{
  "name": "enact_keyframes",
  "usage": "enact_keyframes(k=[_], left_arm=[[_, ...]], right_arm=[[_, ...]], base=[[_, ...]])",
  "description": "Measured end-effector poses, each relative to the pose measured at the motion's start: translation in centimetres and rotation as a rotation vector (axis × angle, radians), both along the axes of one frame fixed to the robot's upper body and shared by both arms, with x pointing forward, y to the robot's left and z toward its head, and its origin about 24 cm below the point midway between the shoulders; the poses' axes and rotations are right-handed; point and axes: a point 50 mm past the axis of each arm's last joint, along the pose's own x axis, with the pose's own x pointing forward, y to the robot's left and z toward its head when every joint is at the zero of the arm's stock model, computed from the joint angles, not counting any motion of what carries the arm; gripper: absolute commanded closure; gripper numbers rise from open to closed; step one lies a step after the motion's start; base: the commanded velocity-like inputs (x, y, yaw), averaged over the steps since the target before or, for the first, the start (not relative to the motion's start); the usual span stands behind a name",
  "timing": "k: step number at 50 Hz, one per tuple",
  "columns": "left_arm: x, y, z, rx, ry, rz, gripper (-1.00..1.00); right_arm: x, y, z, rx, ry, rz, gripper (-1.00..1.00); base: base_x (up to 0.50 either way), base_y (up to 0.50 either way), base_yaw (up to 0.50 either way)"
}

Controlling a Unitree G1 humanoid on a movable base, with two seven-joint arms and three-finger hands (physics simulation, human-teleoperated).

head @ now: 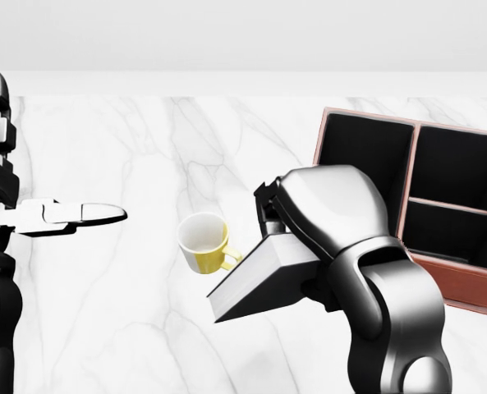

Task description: Pick up the book and place it in the caddy.

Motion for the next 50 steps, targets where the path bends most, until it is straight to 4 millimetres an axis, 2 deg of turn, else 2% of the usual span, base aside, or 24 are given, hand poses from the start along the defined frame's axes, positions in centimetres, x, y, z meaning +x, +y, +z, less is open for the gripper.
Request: enact_keyframes(k=[20, 38, 50], left_arm=[[-0.2, -0.2, -0.1, 0.004, 0.001, -0.009, -1.00], [-0.2, -0.1, 0.2, -0.004, -0.011, -0.014, -1.00], [-0.3, -0.1, 0.3, -0.009, -0.016, -0.017, -1.00]], right_arm=[[-0.4, -2.4, 4.0, -0.064, -0.188, -0.122, 1.00], [0.7, -4.0, 8.2, -0.147, -0.330, -0.230, 1.00], [2.6, -5.6, 9.9, -0.224, -0.334, -0.321, 1.00]], base=[[0.00, 0.00, 0.00], [0.00, 0.00, 0.00], [0.00, 0.00, 0.00]])
